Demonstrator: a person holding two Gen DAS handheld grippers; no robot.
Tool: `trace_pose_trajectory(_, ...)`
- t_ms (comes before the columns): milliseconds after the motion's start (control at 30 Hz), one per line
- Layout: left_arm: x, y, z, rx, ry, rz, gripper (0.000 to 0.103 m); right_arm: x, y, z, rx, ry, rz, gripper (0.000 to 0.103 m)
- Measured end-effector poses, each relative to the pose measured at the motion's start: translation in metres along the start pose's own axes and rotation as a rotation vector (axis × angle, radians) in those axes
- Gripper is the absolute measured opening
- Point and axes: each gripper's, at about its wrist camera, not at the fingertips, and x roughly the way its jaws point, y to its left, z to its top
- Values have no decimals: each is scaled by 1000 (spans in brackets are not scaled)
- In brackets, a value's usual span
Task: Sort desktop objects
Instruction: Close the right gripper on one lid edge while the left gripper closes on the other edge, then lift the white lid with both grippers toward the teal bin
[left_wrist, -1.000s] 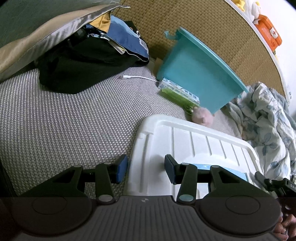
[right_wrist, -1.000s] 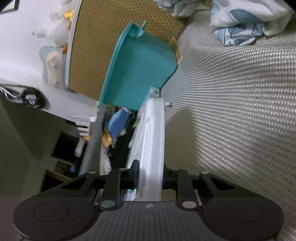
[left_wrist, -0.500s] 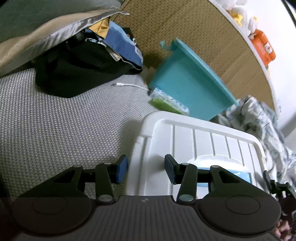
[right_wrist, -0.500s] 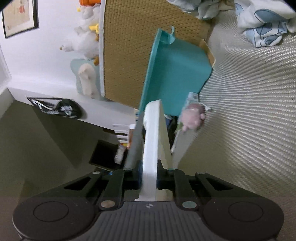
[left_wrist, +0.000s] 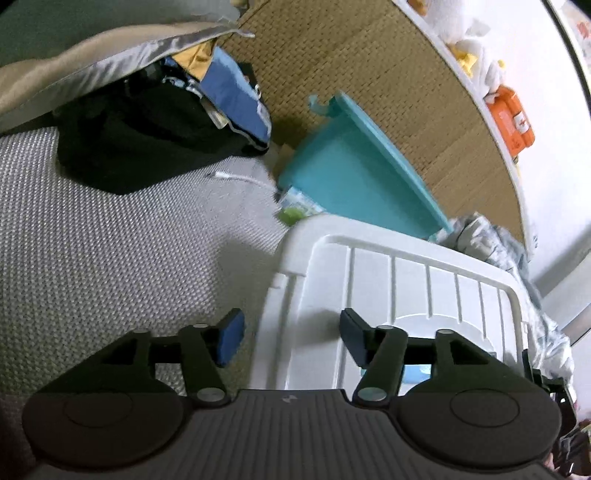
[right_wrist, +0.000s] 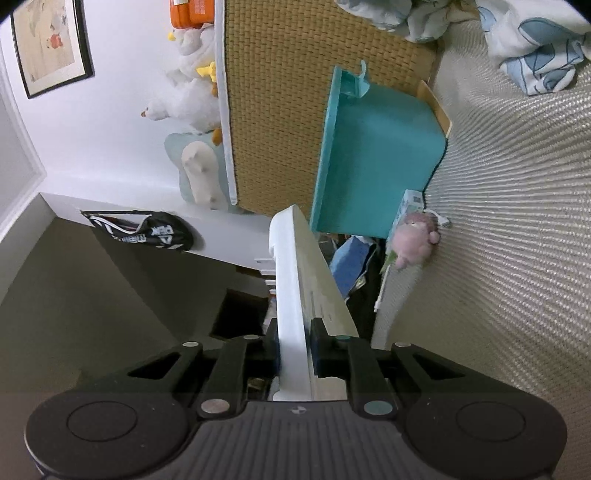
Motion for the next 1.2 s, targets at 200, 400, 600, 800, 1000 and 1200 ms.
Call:
trace_pose_trajectory(200, 1, 3, -1, -61, -12, -95, 80, -4, -1, 1, 41, -10, 57, 20)
trace_pose_trajectory(400, 7, 9, -5, -129, 13, -153, 75, -4, 0, 2, 56, -6, 84, 21)
trace_pose_trajectory(600, 6, 7, -6, -100, 1, -123, 55, -8, 0, 5, 31, -46, 32, 19)
trace_pose_trajectory(800, 1, 4, -4, -95, -34, -160, 50, -11, -3, 8, 24, -79, -41, 18)
trace_pose_trajectory(1000, -4, 0, 1, -85, -62, -181, 49, -7, -7, 7, -35, -75, -211, 18)
trace_pose_trajectory(1200, -3, -4, 5, -48, -63, -144, 50, 2, -1, 2, -154, -56, -365, 18)
